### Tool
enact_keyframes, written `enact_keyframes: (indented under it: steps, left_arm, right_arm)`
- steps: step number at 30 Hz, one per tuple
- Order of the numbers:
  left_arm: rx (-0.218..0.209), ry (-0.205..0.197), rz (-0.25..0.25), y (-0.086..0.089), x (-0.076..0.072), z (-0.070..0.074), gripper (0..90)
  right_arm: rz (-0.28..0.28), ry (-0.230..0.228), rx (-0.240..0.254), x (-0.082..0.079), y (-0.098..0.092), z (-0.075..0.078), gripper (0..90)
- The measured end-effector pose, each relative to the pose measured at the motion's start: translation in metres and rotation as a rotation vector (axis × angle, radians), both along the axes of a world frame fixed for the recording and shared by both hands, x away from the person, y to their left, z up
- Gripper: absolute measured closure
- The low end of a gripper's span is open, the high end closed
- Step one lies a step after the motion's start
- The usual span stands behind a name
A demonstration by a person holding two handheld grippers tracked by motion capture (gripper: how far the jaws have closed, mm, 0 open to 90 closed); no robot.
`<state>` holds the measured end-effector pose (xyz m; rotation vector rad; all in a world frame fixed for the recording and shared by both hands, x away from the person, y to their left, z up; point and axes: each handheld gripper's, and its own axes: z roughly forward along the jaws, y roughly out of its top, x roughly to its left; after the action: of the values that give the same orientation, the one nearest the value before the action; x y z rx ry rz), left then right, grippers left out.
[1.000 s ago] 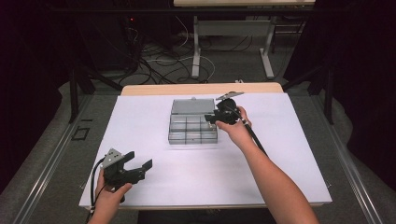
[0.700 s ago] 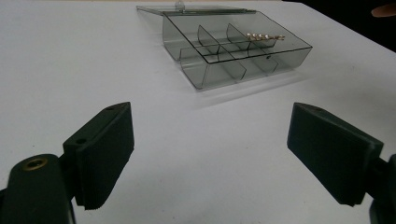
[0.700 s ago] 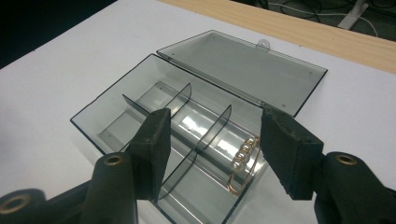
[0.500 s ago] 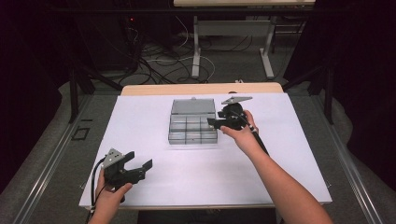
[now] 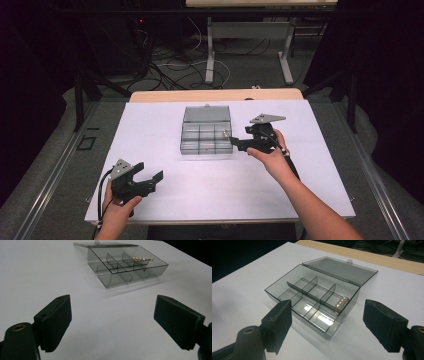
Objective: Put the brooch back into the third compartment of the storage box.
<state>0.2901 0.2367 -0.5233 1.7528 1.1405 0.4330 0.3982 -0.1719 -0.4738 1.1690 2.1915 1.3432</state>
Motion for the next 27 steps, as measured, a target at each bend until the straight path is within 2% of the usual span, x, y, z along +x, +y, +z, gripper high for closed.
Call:
enact_keyframes:
  steps: [2, 3, 7, 11, 14, 19, 24, 25, 26, 27]
  left_arm:
    - [0.0, -0.006, 0.003, -0.001, 0.0, 0.0, 14.9]
    - [0.002, 0.005, -0.002, -0.001, 0.0, 0.0, 14.9]
    - [0.002, 0.001, -0.001, 0.0, 0.0, 0.0, 14.9]
    - [0.004, 0.002, -0.001, 0.0, 0.0, 0.0, 14.9]
    - [0.003, 0.0, 0.0, 0.0, 0.0, 0.0, 14.9]
    - [0.002, 0.002, 0.002, 0.0, 0.0, 0.0, 14.9]
    - [0.002, 0.0, 0.003, 0.0, -0.001, 0.0, 14.9]
    - [0.002, -0.001, 0.004, 0.0, -0.001, 0.0, 14.9]
    - [0.002, 0.002, 0.005, 0.0, -0.001, 0.0, 14.9]
    - [0.003, 0.002, 0.005, 0.0, -0.001, 0.0, 14.9]
  right_arm:
    - [-0.003, -0.005, 0.011, -0.005, -0.003, -0.001, 21.6]
    - [0.0, -0.01, 0.01, -0.007, -0.005, -0.001, 20.2]
    - [-0.015, -0.04, -0.009, -0.017, -0.01, -0.005, 16.5]
    - [-0.029, -0.031, 0.007, -0.027, -0.015, -0.008, 16.2]
    - [-0.036, -0.047, 0.0, -0.035, -0.019, -0.01, 15.7]
    - [-0.041, -0.04, 0.005, -0.051, -0.026, -0.015, 15.2]
    - [-0.046, -0.053, 0.007, -0.063, -0.034, -0.021, 14.0]
    - [-0.05, -0.031, 0.004, -0.068, -0.038, -0.022, 12.8]
    - [-0.058, -0.049, 0.019, -0.069, -0.04, -0.026, 11.7]
    - [-0.062, -0.042, 0.03, -0.071, -0.041, -0.028, 10.8]
